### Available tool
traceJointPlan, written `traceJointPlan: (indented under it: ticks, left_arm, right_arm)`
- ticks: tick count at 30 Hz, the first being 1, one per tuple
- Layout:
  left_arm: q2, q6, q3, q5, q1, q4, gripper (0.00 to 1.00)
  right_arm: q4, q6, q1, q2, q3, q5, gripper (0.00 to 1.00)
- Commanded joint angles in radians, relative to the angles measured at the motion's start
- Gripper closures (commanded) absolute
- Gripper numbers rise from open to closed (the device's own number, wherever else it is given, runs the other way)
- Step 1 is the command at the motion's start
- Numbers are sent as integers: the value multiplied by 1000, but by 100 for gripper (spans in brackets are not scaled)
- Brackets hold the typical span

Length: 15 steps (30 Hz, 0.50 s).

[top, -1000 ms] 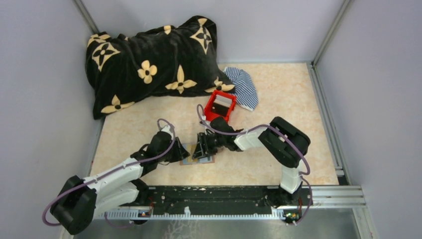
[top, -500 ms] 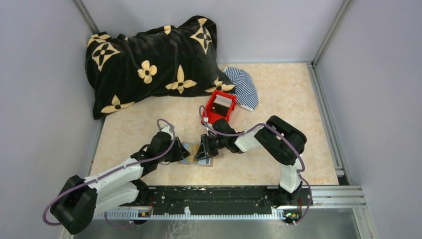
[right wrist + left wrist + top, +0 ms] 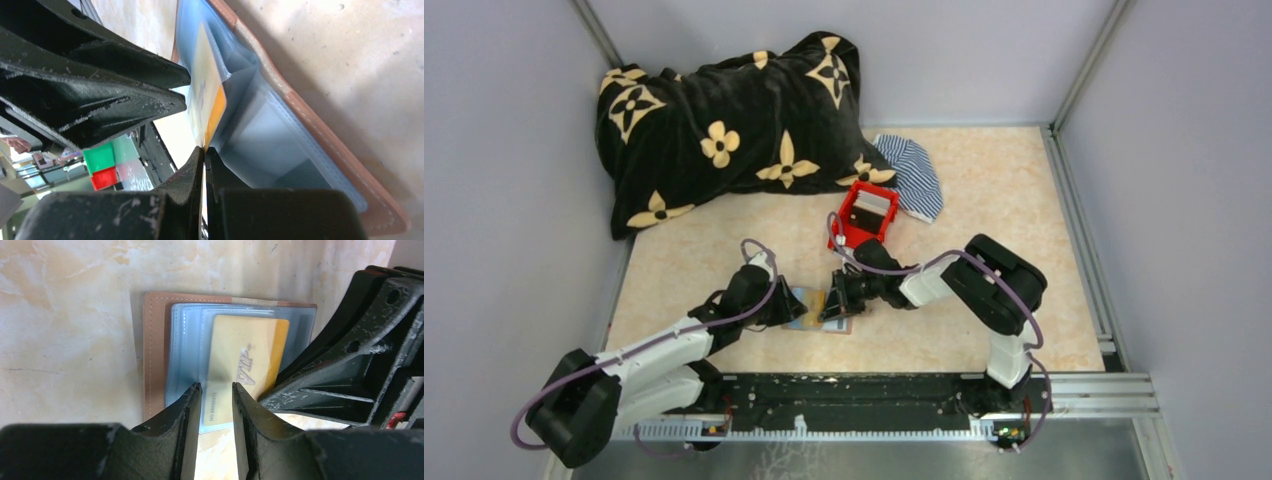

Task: Take the credit cards out of the card holder

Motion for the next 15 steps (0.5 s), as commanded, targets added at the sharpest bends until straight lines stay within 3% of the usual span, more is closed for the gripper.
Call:
traceJointPlan:
  ticks: [1,14,15]
  left_arm:
    - [32,15,-4,-24,-3,-56,63]
    - [57,20,14,-24,-3,-42,64]
    - [55,20,16,-23,-3,-41,63]
  right_arm:
    - [-32,-53,-18,-80,-24,24,100]
    - [-96,-90,-37,-112,-36,36,100]
    - [-95,-90,-37,-108,-37,34,96]
